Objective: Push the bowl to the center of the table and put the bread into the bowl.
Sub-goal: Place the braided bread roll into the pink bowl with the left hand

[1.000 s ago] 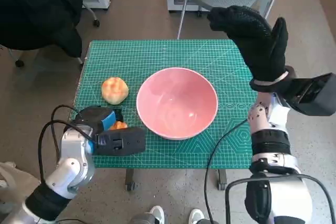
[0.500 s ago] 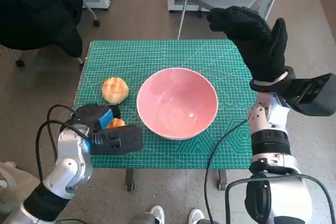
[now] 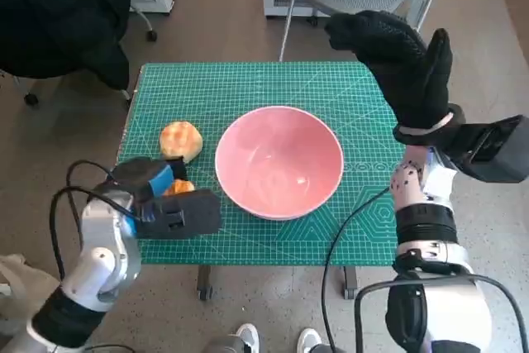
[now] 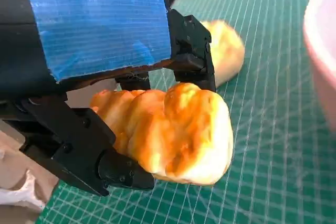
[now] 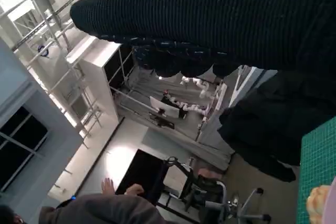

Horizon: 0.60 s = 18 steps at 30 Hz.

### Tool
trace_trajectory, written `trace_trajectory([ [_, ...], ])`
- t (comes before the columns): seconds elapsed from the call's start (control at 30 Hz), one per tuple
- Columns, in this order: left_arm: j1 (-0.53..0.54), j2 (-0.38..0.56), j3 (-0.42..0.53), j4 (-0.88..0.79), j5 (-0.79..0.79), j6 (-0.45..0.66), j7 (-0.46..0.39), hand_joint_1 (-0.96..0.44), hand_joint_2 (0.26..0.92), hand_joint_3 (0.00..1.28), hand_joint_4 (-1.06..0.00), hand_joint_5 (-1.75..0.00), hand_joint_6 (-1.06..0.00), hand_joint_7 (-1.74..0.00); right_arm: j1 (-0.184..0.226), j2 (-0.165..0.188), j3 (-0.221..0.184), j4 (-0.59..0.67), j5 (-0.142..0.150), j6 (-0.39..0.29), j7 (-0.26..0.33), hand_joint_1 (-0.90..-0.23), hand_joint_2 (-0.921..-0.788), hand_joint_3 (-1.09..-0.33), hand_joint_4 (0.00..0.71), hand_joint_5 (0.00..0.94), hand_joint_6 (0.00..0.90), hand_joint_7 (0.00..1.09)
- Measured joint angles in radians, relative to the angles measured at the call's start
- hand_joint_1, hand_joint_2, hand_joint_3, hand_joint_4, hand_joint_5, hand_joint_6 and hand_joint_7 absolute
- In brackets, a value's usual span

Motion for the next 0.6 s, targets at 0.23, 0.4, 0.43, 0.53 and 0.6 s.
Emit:
trace_trajectory([
  [0.23,-0.033,0.008,0.052,-0.099,0.009,0.024,-0.076,0.01,0.652,0.65,-0.52,-1.62,-0.62,-1.10,0.000,-0.001,-0.001,0.000,0.000,0.003,0.002,-0.712,-0.921,-0.845,0.282,0.001,0.320,0.00],
  [0.4,-0.102,0.011,0.089,-0.187,0.027,0.042,-0.144,0.01,0.635,0.63,-0.58,-1.56,-0.68,-1.04,0.000,-0.002,-0.002,0.000,0.000,0.006,0.002,-0.712,-0.921,-0.846,0.281,0.000,0.318,0.00],
  [0.43,-0.119,0.011,0.096,-0.203,0.031,0.044,-0.154,0.01,0.633,0.63,-0.58,-1.56,-0.68,-1.03,0.000,-0.002,-0.002,0.000,0.000,0.006,0.002,-0.712,-0.921,-0.846,0.281,0.000,0.318,0.00],
  [0.53,-0.171,0.011,0.116,-0.242,0.036,0.044,-0.176,0.01,0.629,0.63,-0.58,-1.56,-0.70,-1.01,0.000,-0.001,-0.002,0.000,0.000,0.006,0.002,-0.712,-0.921,-0.846,0.281,0.000,0.318,0.00],
  [0.6,-0.205,0.008,0.126,-0.261,0.036,0.042,-0.182,0.01,0.627,0.63,-0.58,-1.56,-0.70,-1.01,0.000,-0.001,-0.002,0.000,0.000,0.006,0.002,-0.712,-0.921,-0.846,0.281,0.000,0.318,0.00],
])
